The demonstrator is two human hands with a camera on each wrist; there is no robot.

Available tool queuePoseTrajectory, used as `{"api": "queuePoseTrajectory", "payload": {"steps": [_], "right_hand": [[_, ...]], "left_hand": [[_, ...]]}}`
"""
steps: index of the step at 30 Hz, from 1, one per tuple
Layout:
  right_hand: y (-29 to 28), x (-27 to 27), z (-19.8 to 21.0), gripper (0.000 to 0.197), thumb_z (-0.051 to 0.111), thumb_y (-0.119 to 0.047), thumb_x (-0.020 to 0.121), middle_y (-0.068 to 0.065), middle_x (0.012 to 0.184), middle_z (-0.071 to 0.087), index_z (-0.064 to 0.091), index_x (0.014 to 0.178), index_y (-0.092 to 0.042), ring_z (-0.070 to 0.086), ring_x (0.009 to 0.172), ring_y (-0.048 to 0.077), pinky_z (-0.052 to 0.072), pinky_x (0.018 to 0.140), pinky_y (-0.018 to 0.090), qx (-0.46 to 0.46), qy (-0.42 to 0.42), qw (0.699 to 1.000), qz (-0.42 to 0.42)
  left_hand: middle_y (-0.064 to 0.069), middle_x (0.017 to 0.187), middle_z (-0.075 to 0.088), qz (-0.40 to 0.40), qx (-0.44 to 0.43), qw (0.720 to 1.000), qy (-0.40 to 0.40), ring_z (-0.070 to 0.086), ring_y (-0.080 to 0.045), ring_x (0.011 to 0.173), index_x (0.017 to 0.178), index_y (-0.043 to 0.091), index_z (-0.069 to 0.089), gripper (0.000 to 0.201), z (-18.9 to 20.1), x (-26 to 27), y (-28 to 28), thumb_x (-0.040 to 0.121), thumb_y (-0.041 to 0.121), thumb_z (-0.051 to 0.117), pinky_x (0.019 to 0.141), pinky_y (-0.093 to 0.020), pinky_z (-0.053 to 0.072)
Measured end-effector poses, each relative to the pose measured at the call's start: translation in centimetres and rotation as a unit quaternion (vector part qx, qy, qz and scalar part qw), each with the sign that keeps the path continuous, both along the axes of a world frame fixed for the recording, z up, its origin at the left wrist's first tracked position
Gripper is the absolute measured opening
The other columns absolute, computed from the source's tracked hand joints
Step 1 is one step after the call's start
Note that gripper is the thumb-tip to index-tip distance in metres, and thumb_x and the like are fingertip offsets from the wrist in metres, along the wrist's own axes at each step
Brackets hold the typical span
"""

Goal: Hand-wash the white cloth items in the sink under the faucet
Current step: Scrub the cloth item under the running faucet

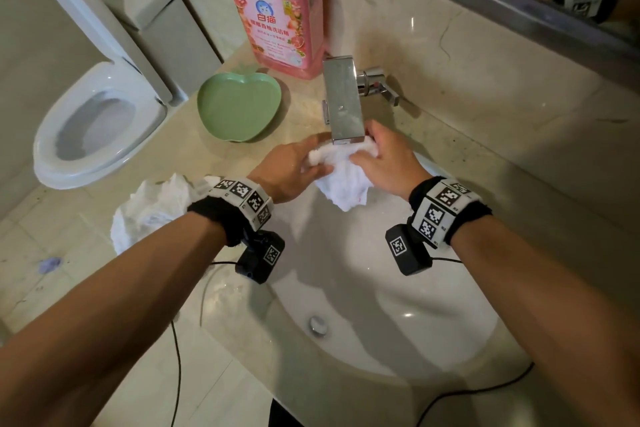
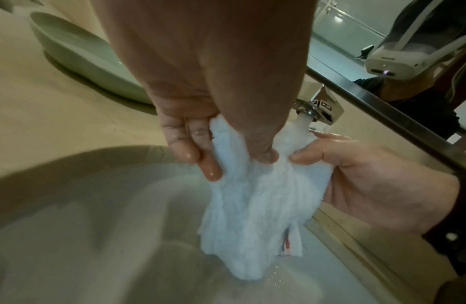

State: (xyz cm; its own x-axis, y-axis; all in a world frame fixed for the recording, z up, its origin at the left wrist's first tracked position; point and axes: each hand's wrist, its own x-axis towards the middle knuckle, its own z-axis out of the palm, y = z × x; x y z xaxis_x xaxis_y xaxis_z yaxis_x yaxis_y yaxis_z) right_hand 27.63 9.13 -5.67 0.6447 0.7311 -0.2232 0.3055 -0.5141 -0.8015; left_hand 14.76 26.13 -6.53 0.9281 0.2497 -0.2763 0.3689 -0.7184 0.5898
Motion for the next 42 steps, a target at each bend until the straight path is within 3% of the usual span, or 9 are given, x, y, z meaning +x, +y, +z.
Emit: {"api": "queuePoseTrajectory", "payload": {"steps": [3,8,11,15,22,26,30,34,42], "right_hand": [[0.0,-0.2,0.3,0.016,0.058,-0.021,0.09,0.008,0.091,0.067,0.055,0.106,-0.018,0.064,0.082,0.028,0.053,0.073,0.041,-0.019,-0.024,0.999,0.008],[-0.4,0.1,0.4,0.006,0.055,-0.027,0.093,0.002,0.078,0.062,0.05,0.089,-0.029,0.061,0.073,0.029,0.042,0.058,0.027,-0.053,-0.078,0.995,-0.007],[-0.8,0.3,0.2,0.013,0.057,-0.027,0.093,0.011,0.075,0.061,0.052,0.085,-0.018,0.06,0.074,0.034,0.042,0.061,0.034,-0.08,-0.116,0.99,-0.021],[-1.1,0.0,-0.4,0.034,0.058,-0.026,0.097,0.014,0.106,0.067,0.06,0.127,-0.009,0.063,0.098,0.034,0.047,0.082,0.031,-0.095,-0.097,0.989,-0.061],[0.1,-2.5,-0.7,0.07,0.082,-0.027,0.076,-0.005,0.121,0.062,0.047,0.136,-0.024,0.059,0.106,0.015,0.048,0.086,0.028,-0.022,0.086,0.993,-0.074],[1.4,-2.3,-0.8,0.059,0.073,-0.011,0.081,0.0,0.119,0.066,0.05,0.134,-0.023,0.064,0.105,0.02,0.056,0.09,0.037,-0.015,0.095,0.989,-0.111],[1.6,-1.5,-1.0,0.045,0.054,0.006,0.083,0.003,0.106,0.072,0.065,0.117,-0.022,0.068,0.099,0.024,0.06,0.085,0.049,-0.001,0.158,0.981,-0.115],[1.6,-1.1,-1.4,0.057,0.05,0.012,0.075,0.005,0.109,0.07,0.064,0.118,-0.023,0.066,0.104,0.026,0.06,0.068,0.036,0.01,0.225,0.962,-0.152],[-1.5,1.8,-1.6,0.054,0.056,0.016,0.077,-0.001,0.097,0.061,0.059,0.092,-0.036,0.062,0.089,0.02,0.058,0.076,0.034,0.05,0.25,0.951,-0.174]], "left_hand": [[-0.003,0.09,0.058,-0.041,0.051,0.996,0.053,0.056,-0.025,0.085,0.114,0.018,0.061,0.047,0.1,-0.1,0.4,0.089,0.058,0.058,0.075,-0.033,0.039],[-0.006,0.102,0.049,-0.009,0.087,0.996,0.01,0.05,-0.022,0.092,0.102,0.008,0.065,0.046,0.7,0.1,0.2,0.09,0.052,0.06,0.085,-0.03,0.036],[-0.005,0.087,0.056,0.017,0.104,0.994,-0.013,0.054,-0.026,0.082,0.087,0.015,0.057,0.033,1.1,0.9,-0.5,0.097,0.046,0.052,0.072,-0.028,0.031],[-0.005,0.085,0.058,0.11,0.086,0.99,0.036,0.053,-0.024,0.077,0.101,0.014,0.053,0.041,1.3,2.1,-1.6,0.096,0.054,0.05,0.067,-0.032,0.035],[-0.003,0.117,0.066,0.133,-0.099,0.984,0.069,0.063,-0.021,0.103,0.124,0.014,0.058,0.047,1.0,3.1,-2.9,0.095,0.05,0.053,0.091,-0.037,0.049],[-0.001,0.112,0.069,0.137,-0.264,0.955,0.014,0.063,-0.013,0.101,0.111,0.016,0.066,0.022,1.1,2.1,-2.4,0.094,0.024,0.055,0.094,-0.032,0.048],[-0.009,0.127,0.049,0.081,-0.169,0.982,0.021,0.053,-0.022,0.113,0.127,0.016,0.046,0.053,0.0,0.9,-0.6,0.08,0.01,0.07,0.089,-0.029,0.047],[0.011,0.126,0.05,0.007,-0.185,0.981,0.053,0.051,-0.007,0.111,0.143,0.016,0.035,0.089,-1.2,1.3,-0.7,0.071,0.022,0.086,0.09,-0.01,0.038],[-0.008,0.117,0.068,0.013,-0.02,0.993,0.117,0.067,-0.024,0.099,0.132,0.013,0.058,0.053,-2.0,6.3,-2.7,0.083,0.031,0.071,0.086,-0.034,0.057]]}}
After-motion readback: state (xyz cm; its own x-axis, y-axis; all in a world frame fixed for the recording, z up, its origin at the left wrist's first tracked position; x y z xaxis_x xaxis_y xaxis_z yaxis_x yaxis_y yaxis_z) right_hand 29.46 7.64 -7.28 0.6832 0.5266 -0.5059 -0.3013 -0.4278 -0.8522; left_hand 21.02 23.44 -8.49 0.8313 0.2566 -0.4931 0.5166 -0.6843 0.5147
